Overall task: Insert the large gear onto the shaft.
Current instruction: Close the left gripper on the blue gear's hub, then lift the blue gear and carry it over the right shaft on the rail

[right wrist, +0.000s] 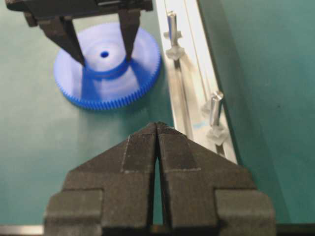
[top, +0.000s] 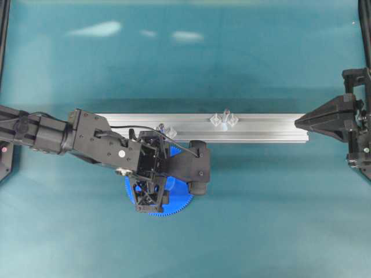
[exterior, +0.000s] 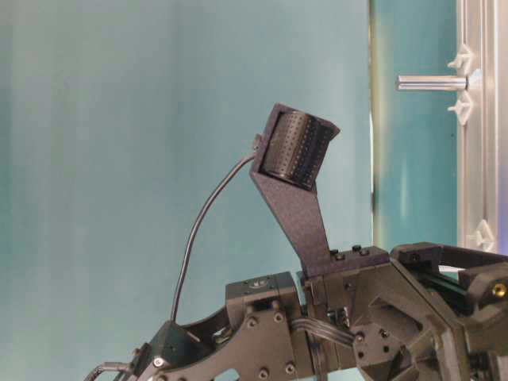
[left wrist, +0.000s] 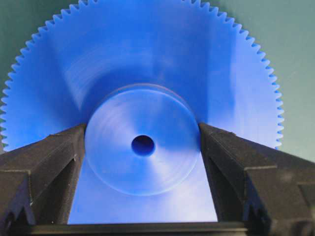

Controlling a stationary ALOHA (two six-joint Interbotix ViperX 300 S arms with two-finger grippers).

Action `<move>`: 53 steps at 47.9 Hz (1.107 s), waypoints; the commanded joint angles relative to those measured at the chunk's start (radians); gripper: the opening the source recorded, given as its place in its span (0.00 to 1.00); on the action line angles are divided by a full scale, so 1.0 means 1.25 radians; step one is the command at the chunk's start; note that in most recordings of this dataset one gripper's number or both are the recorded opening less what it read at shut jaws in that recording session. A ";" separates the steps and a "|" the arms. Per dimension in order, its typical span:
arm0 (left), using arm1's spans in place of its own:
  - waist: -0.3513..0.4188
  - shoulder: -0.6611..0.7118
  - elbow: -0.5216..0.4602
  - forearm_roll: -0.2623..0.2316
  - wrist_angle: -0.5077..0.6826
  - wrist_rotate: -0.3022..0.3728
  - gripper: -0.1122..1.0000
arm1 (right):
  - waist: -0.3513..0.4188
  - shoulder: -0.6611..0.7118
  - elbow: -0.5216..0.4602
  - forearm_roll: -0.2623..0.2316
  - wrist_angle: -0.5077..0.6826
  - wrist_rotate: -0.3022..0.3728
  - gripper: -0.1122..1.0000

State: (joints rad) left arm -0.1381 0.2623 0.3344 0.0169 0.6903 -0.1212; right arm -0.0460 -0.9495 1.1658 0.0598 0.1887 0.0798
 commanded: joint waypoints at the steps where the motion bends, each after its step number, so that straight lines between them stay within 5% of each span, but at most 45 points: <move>1: -0.004 -0.002 -0.004 0.000 0.001 0.002 0.79 | -0.001 0.004 -0.007 0.001 -0.004 0.007 0.14; 25: -0.004 -0.058 -0.021 -0.001 0.043 0.000 0.79 | -0.001 0.002 -0.007 0.001 -0.004 0.007 0.14; 53: 0.015 -0.070 -0.233 0.005 0.295 0.066 0.79 | -0.001 -0.001 -0.005 0.001 -0.004 0.010 0.14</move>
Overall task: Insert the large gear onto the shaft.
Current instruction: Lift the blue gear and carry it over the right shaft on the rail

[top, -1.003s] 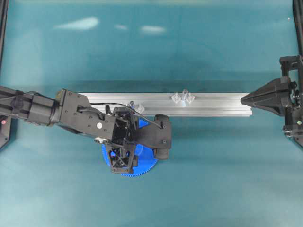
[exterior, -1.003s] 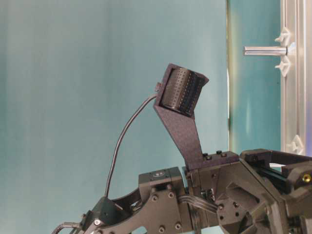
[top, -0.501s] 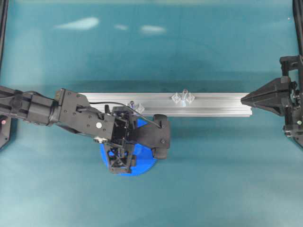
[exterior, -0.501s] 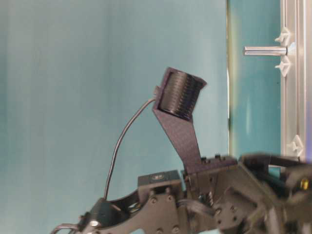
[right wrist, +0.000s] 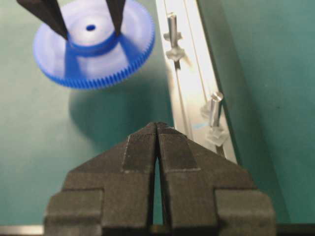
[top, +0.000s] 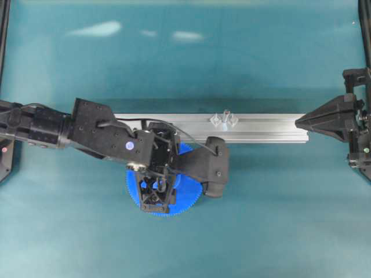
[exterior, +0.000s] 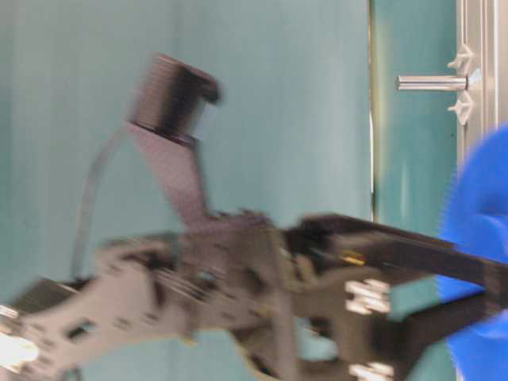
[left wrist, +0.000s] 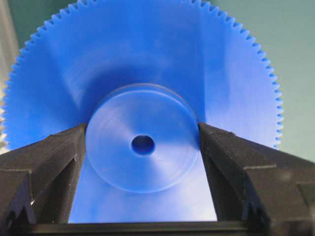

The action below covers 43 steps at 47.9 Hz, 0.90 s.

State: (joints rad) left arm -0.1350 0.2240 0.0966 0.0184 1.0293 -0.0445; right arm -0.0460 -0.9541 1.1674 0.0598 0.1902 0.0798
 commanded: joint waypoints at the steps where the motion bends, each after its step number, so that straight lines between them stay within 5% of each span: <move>1: 0.015 -0.040 -0.049 0.004 0.031 0.007 0.79 | -0.001 0.002 -0.006 0.001 -0.005 0.010 0.14; 43: 0.125 -0.064 -0.156 0.004 0.055 0.168 0.79 | -0.001 -0.010 -0.005 0.001 -0.005 0.010 0.14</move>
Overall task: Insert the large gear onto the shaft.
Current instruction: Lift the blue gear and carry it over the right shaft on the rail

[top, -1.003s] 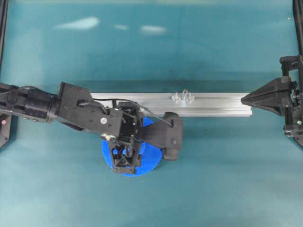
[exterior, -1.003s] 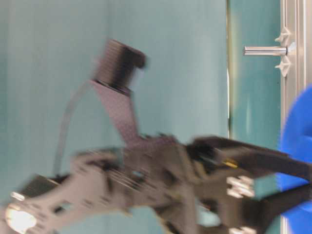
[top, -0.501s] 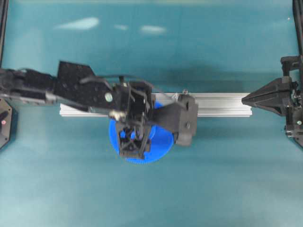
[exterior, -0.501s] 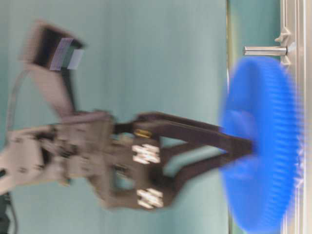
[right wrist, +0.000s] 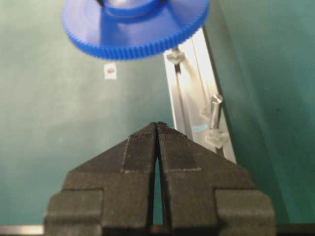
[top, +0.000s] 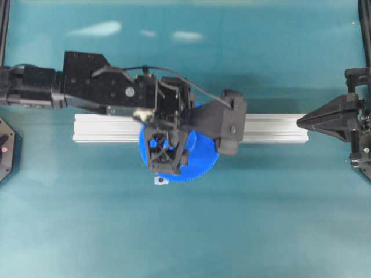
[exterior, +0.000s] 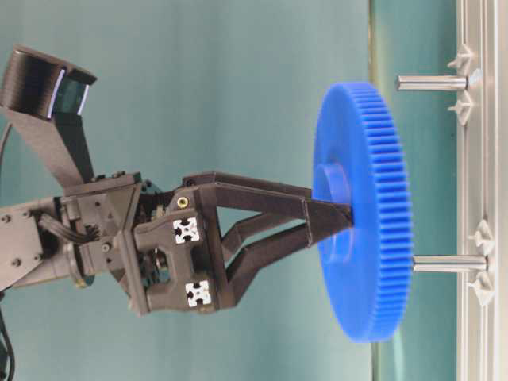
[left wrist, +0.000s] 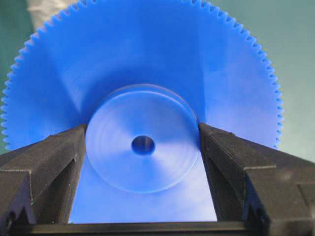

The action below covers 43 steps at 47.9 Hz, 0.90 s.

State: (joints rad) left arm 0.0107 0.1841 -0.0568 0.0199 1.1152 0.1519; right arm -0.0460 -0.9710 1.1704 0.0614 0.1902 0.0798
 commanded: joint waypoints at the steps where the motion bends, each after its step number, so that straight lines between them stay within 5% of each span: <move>1: 0.012 -0.031 -0.037 0.002 -0.020 0.021 0.79 | -0.001 0.004 -0.007 0.000 -0.005 0.010 0.14; 43: 0.086 0.114 -0.200 0.002 -0.049 0.201 0.79 | -0.001 0.004 -0.004 0.000 -0.005 0.011 0.14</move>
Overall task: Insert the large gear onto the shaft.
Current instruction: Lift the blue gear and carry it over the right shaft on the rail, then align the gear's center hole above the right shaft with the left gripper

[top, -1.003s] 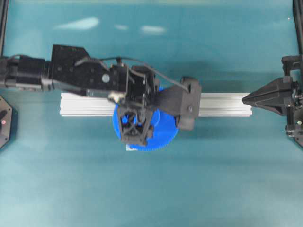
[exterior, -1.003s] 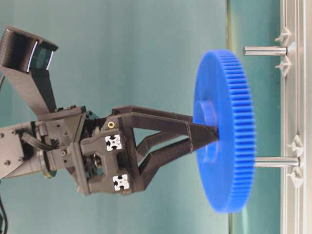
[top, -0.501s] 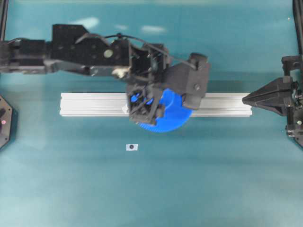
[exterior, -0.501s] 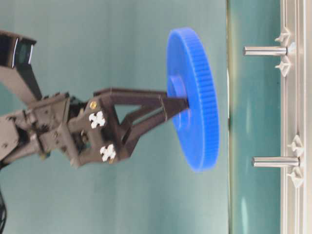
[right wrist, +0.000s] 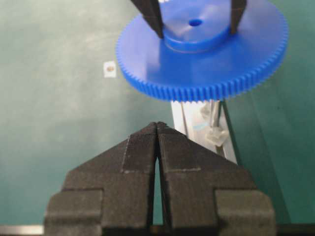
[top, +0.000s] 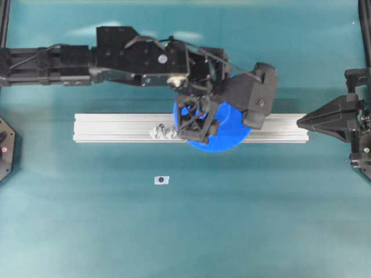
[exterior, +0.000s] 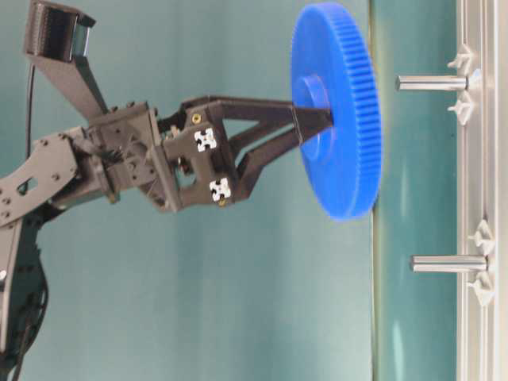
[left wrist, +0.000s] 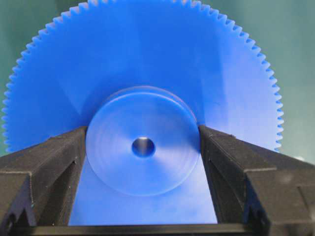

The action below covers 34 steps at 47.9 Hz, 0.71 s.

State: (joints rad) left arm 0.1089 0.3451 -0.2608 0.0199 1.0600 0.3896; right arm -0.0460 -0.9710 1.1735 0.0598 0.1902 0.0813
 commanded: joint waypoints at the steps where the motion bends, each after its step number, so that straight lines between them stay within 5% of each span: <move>1: 0.007 -0.012 -0.039 0.002 -0.005 0.013 0.79 | -0.001 0.004 -0.007 0.001 -0.005 0.010 0.14; 21: 0.007 0.079 -0.185 0.000 0.125 0.020 0.79 | -0.001 0.004 -0.004 0.001 -0.006 0.010 0.14; 34: 0.010 0.115 -0.239 -0.001 0.130 0.016 0.79 | -0.001 0.004 -0.002 0.001 -0.007 0.010 0.14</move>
State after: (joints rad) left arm 0.1227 0.5170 -0.5216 0.0199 1.2226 0.4080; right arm -0.0476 -0.9725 1.1796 0.0598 0.1887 0.0813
